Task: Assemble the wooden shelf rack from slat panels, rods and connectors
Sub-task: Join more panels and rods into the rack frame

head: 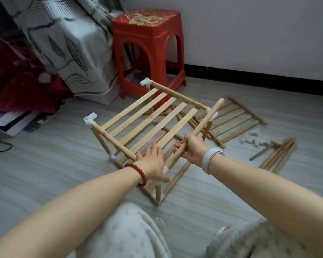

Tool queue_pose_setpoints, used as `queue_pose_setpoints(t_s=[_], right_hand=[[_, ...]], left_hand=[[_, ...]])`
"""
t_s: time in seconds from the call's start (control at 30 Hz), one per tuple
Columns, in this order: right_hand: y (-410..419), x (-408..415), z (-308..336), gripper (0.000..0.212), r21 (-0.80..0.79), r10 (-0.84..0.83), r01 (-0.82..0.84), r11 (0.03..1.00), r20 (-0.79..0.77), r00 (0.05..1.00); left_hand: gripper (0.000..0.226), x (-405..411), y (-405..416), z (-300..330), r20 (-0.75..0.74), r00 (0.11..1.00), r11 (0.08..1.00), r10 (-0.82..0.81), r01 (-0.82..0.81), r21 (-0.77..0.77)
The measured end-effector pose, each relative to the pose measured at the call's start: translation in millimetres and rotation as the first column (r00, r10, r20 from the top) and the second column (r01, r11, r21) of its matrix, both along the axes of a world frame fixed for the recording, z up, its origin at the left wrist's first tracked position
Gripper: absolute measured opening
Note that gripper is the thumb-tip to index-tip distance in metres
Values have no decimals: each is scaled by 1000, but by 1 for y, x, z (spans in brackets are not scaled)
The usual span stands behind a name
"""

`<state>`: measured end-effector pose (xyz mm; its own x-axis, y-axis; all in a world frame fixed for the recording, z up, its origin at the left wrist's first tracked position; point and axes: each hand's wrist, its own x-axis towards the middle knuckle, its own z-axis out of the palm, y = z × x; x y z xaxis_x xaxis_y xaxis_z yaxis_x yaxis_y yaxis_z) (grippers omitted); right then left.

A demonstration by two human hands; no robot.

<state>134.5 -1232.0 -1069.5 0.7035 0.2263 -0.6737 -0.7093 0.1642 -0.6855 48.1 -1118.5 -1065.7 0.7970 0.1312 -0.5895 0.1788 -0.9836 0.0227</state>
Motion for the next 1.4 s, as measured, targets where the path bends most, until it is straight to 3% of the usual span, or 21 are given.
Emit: queue_pose_setpoints(t_s=[0.1,0.2,0.4,0.5,0.57,0.67,0.77,0.9,1.03,1.13,1.27,1.33,1.4], right_hand=[[3,5,2,21,-71,115,-113,991,25,993],[1,4,-3,24,-66,166,-164,984,22,986],[-3,-4,-12,22,15,128,-129,992,48,991],[-2,-7,-16,27,30,90,-91,995,36,995],[-2,-10,-20,30,56,59,-61,997,28,998],[-2,-20,-30,27,179,25,-19,984,-35,999],[-1,-24,-36,29,184,72,-67,981,-20,997],[-9,-24,-41,41,39,238,-241,970,73,969],[-20,-20,-38,38,-175,441,-418,891,121,889],[-36,-3,-36,39,-297,508,-466,833,77,858],[-68,43,-34,35,-471,374,-268,841,148,915],[-79,68,-34,26,-480,229,-89,873,240,944],[-85,98,-35,26,-516,175,43,856,366,914]], left_hand=[[104,-4,0,-11,195,980,1000,-29,27,14],[94,-12,4,-27,445,896,1000,-6,10,-7],[59,-24,-3,-39,807,575,972,134,83,-220],[41,-25,-4,-45,882,430,954,194,126,-271],[37,-25,-2,-47,900,390,952,194,146,-269],[37,-22,-2,-49,902,399,961,165,140,-238],[36,-25,-3,-54,905,394,969,157,114,-218],[37,-28,-1,-52,885,447,970,132,127,-209],[35,-25,4,-46,761,641,973,96,100,-207],[24,-9,9,-38,691,705,960,160,50,-274],[17,37,-2,-16,640,716,916,279,2,-402],[22,64,-17,-11,622,739,911,261,25,-412],[36,94,-36,-11,570,793,916,214,39,-398]])
